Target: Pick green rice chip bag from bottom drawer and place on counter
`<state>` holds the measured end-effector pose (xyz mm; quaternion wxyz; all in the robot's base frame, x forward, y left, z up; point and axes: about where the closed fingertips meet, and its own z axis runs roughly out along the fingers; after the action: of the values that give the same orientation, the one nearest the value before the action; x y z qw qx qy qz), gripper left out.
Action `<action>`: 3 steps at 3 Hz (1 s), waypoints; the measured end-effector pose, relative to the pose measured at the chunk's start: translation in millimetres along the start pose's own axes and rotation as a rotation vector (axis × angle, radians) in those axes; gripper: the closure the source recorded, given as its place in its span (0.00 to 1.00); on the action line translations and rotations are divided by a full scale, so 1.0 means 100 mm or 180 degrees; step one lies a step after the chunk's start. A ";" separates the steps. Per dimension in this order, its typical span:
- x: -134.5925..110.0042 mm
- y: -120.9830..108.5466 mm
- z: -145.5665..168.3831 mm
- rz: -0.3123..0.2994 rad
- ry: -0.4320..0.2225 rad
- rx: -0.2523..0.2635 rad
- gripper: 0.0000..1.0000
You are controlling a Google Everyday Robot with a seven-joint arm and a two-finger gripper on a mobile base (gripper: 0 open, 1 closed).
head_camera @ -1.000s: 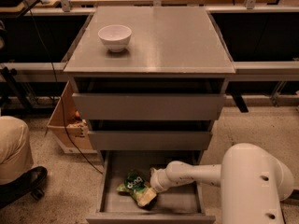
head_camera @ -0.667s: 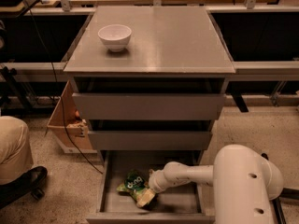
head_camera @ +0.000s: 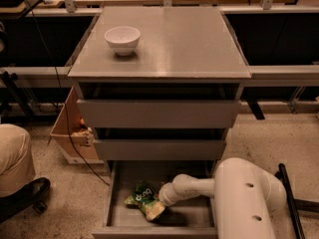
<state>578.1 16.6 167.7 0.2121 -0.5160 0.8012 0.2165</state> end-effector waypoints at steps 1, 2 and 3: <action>0.13 -0.05 0.19 0.0074 0.0026 0.0006 0.00; 0.21 -0.09 0.32 0.0140 0.0041 0.0015 0.16; 0.23 -0.12 0.34 0.0186 0.0021 0.0033 0.39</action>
Offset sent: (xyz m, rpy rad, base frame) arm 0.0110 -0.0036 -0.0552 -0.0138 0.0347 -0.0646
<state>584.2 15.3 125.4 0.2057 -0.4920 0.8177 0.2169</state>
